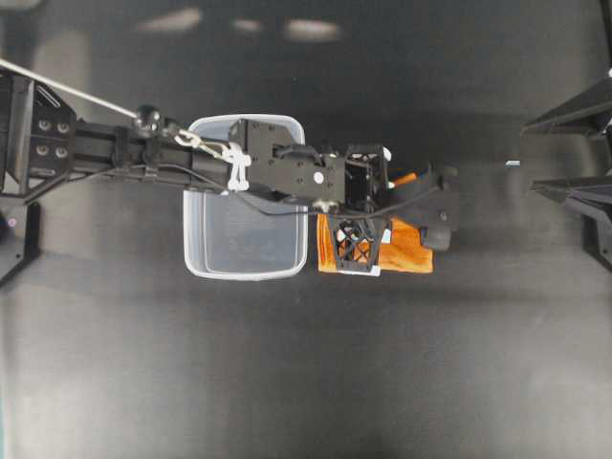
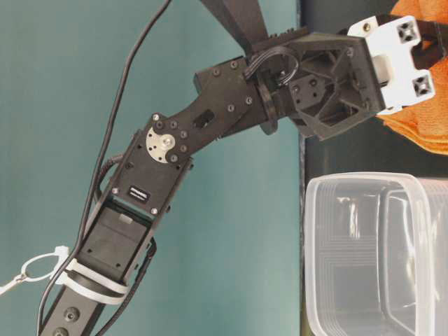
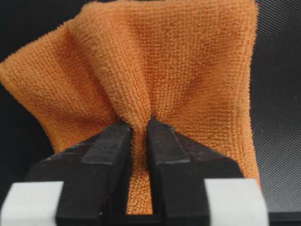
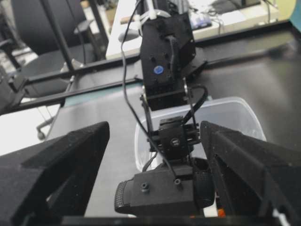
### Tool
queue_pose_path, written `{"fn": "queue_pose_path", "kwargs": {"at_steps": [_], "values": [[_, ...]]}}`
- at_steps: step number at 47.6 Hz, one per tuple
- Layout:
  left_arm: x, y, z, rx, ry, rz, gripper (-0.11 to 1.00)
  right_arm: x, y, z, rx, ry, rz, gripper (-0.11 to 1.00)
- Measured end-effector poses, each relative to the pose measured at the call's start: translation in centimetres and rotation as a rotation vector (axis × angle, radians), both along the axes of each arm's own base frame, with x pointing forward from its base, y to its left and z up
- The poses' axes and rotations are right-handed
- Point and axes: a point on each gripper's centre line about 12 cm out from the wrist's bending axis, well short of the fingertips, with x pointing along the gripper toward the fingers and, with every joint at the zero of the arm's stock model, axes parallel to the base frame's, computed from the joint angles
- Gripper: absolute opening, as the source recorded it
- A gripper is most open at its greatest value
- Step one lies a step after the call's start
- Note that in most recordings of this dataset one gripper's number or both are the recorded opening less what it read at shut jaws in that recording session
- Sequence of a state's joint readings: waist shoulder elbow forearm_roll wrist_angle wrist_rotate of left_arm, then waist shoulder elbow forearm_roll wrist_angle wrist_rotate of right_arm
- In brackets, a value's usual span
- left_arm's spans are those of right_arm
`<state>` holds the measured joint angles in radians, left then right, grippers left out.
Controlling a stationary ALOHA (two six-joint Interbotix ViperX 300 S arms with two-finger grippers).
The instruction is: Place the orange towel into the container with the left arm.
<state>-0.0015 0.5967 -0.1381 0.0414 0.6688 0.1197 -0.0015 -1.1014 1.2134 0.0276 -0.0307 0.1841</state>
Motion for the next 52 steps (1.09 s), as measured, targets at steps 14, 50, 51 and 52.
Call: {"fn": "queue_pose_path", "kwargs": {"at_steps": [14, 50, 51, 52], "values": [[-0.7, -0.5, 7.2, 0.001, -0.100, -0.009, 0.07, -0.1, 0.0, 0.2, -0.008, -0.011, 0.001, 0.76], [-17.0, 1.0, 16.1, 0.002, -0.058, 0.034, 0.07, -0.2, 0.0, 0.0, -0.011, -0.009, 0.001, 0.76], [-17.1, 1.1, 16.0, 0.004, -0.066, 0.035, 0.07, -0.2, 0.0, 0.0, -0.011, -0.006, 0.001, 0.76], [-17.1, 1.0, 16.0, 0.002, -0.077, 0.033, 0.07, -0.2, 0.0, 0.0, -0.011, -0.008, 0.001, 0.76]]}}
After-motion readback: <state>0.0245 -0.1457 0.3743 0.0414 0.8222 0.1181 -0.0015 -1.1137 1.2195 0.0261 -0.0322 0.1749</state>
